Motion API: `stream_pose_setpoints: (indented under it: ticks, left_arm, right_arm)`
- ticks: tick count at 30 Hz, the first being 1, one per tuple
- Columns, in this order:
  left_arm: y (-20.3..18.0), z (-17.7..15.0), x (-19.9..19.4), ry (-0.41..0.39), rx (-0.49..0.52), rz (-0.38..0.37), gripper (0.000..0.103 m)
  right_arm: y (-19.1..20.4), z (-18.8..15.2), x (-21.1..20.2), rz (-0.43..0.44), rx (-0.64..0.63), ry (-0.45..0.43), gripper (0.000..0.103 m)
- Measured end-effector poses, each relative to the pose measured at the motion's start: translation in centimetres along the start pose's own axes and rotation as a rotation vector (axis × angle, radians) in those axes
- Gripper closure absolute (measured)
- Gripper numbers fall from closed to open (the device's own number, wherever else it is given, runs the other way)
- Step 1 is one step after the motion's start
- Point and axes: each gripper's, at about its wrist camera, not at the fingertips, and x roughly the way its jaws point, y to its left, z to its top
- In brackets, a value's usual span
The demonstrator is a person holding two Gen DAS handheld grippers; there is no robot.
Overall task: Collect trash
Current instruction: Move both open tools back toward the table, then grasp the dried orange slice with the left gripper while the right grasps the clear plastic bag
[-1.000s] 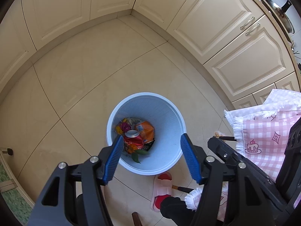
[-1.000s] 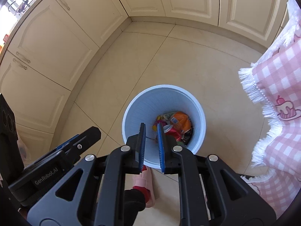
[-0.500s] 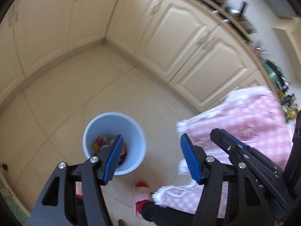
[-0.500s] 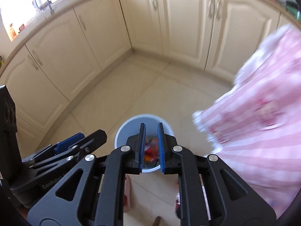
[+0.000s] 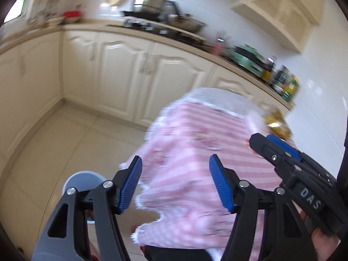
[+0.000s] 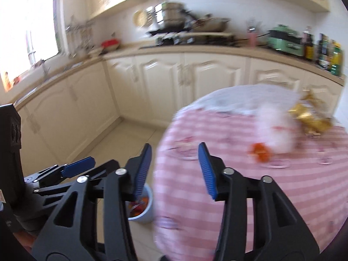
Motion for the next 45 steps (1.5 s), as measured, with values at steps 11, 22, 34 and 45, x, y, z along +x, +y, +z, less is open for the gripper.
stream_pose_setpoints:
  ticks: [11, 22, 34, 45]
  left_arm:
    - [-13.9, -0.3, 6.5, 0.154, 0.333, -0.062, 0.035]
    - [-17.2, 0.5, 13.7, 0.269, 0.368, -0.003, 0.036]
    - [-15.4, 1.6, 13.5, 0.24, 0.351, -0.014, 0.068]
    - [-7.8, 3.7, 9.1, 0.125, 0.216, 0.066, 0.068]
  right_arm:
    - [-14.5, -1.2, -3.5, -0.196, 0.142, -0.007, 0.052]
    - [-18.8, -1.3, -1.3, -0.223, 0.152, 0.055, 0.045]
    - [-16.0, 1.1, 1.7, -0.191, 0.092, 0.09, 0.039]
    - [-10.7, 2.5, 9.4, -0.223, -0.035, 0.221, 0.032]
